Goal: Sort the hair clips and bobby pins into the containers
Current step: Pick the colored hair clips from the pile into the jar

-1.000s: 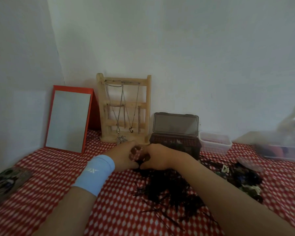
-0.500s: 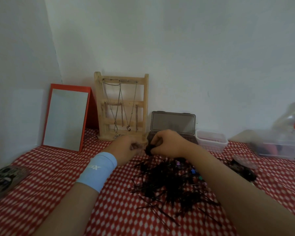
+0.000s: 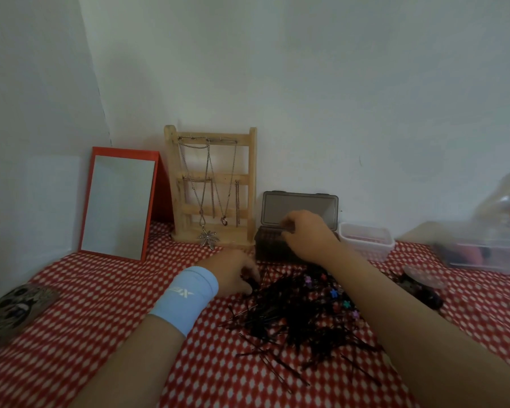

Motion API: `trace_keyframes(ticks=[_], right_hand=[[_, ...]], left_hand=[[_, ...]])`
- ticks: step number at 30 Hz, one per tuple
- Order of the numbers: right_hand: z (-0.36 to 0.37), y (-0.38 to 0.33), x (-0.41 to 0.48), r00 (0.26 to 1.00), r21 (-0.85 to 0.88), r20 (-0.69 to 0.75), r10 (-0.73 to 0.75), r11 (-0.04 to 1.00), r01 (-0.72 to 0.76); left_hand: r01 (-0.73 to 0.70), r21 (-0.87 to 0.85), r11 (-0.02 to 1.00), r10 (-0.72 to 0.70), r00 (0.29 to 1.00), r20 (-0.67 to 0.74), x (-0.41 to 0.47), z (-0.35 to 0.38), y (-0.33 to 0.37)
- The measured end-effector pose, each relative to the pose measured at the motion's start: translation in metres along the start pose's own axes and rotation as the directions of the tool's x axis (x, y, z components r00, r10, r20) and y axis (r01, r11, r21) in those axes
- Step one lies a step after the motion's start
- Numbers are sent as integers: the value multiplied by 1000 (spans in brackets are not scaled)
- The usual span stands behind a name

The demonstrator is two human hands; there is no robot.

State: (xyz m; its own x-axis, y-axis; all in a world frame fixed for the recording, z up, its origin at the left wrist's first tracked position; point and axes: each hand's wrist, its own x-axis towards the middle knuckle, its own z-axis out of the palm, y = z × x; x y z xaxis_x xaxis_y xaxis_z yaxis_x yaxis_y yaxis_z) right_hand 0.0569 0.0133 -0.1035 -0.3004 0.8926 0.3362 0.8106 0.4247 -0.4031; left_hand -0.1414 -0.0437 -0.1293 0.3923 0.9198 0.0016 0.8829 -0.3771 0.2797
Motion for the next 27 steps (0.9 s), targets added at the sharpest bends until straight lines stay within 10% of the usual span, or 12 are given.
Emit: trace_keyframes(ticks=[7,12,16,27], right_hand=[[-13,-10,-5,960,271,180,-213,949,160],[-12,-7,-3,991,381,63,-121,920,88],[-11,4,8,999,74,-40,-13,997,16],[-5,5,-9,968,12,170,-187,982,188]], left_hand=[[66,-342,937,-202,903,-380,16,-22,15],[72,-445,893,-250,900,-356,29,-26,20],[162,-275,948,-265,880,-395,29,-20,8],[326,-197,925,-361,915,-179,17,3,-15]])
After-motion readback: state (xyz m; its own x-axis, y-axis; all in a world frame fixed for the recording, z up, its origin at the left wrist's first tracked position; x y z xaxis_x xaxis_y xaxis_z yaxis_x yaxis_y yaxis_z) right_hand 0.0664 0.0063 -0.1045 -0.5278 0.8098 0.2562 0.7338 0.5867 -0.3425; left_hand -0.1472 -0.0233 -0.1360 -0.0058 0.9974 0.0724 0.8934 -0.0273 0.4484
